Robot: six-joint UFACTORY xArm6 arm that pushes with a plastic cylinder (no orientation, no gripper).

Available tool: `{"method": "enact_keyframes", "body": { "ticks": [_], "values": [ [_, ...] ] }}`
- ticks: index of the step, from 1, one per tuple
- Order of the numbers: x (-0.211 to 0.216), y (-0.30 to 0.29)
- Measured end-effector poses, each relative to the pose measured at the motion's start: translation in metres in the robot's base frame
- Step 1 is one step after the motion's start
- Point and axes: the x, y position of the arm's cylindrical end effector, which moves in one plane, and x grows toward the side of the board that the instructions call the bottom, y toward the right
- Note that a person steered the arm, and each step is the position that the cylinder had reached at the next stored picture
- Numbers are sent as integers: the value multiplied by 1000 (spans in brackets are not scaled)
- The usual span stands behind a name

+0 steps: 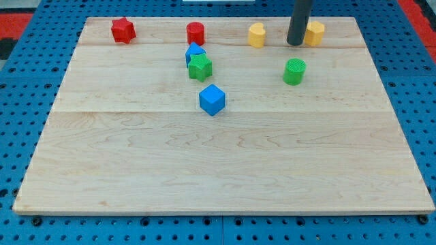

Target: Push the blue triangle to the left of green star

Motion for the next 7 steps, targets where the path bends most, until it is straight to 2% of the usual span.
{"method": "enact_keyframes", "body": {
  "ticks": [2, 4, 7],
  "values": [
    [62, -15],
    [57, -87],
    [18, -185]
  ]
}}
